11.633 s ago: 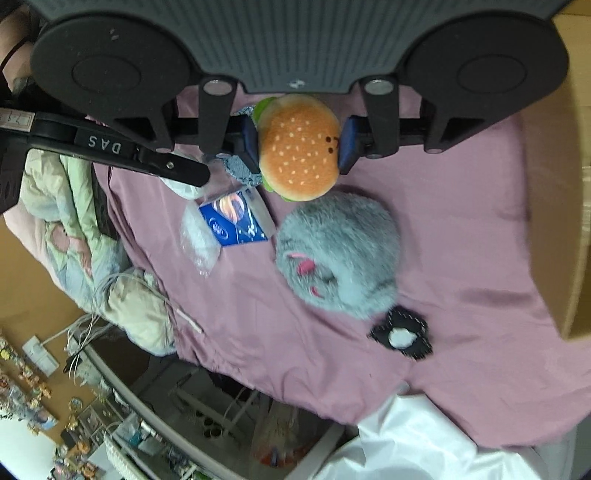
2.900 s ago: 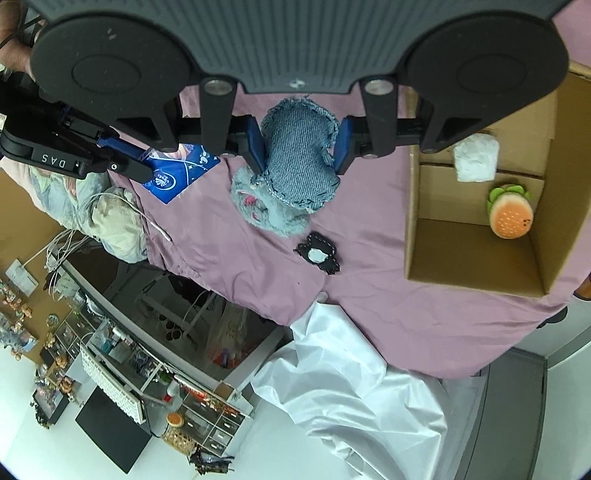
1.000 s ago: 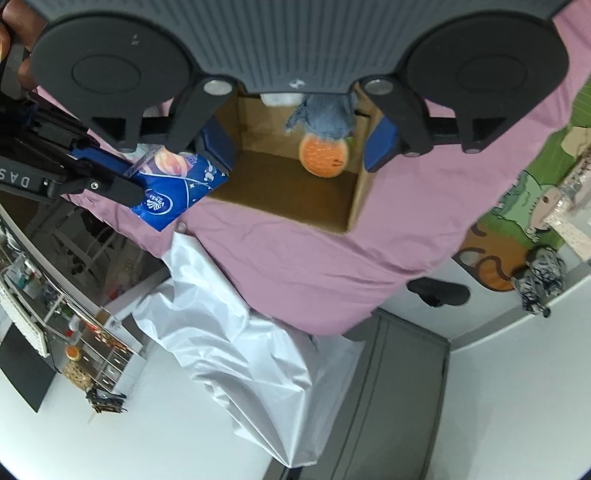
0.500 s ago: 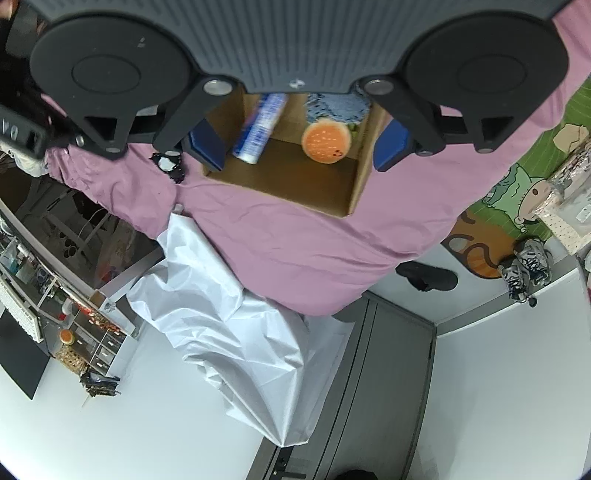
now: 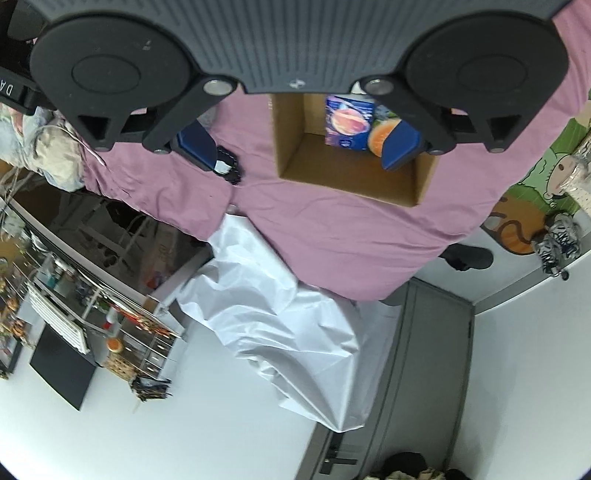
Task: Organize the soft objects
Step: 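Move the right gripper toward the gray fluffy plush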
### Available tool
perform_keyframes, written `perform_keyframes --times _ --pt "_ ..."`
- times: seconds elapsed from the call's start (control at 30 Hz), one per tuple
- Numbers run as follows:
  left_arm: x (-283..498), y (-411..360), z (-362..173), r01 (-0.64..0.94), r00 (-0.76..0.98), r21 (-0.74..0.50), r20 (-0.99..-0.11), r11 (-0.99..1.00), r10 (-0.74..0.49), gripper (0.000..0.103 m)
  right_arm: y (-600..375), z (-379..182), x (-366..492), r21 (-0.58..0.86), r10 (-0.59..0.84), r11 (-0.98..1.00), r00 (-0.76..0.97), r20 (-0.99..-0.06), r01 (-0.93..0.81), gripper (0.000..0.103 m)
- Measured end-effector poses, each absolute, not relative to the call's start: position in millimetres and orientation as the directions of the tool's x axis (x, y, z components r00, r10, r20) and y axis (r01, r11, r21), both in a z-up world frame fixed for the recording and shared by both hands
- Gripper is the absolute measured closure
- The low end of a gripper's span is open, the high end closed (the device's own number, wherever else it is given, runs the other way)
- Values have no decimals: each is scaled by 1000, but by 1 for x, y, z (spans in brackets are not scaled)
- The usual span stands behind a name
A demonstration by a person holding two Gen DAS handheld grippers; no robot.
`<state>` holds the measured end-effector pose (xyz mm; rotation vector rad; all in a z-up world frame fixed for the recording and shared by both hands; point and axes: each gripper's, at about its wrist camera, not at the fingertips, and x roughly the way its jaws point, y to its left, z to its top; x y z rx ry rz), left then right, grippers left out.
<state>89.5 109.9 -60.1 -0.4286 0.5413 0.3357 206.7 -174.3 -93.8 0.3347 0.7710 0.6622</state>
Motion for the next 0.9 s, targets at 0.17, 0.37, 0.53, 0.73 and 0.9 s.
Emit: perform_keyframes --times 0.17,0.37,0.53,0.73,0.9 --pt "94 96 -57 -373 808 -289 -568 882 155 8 -192 -92 207 484 635 771 554 -538 -413 0" --pt "104 83 -56 -353 802 -275 -582 895 137 8 -212 -92 212 482 611 788 585 -534 -383 0" --pt "113 76 -58 -353 789 -268 -600 896 132 8 -223 -94 217 476 598 797 601 -530 -372 0" --pt "125 65 -58 -335 781 -237 -611 912 129 8 -232 -98 224 488 596 796 607 -526 -358 3" --pt "137 59 -60 -329 773 -236 -624 914 116 8 -242 -104 231 493 589 799 612 -527 -344 5"
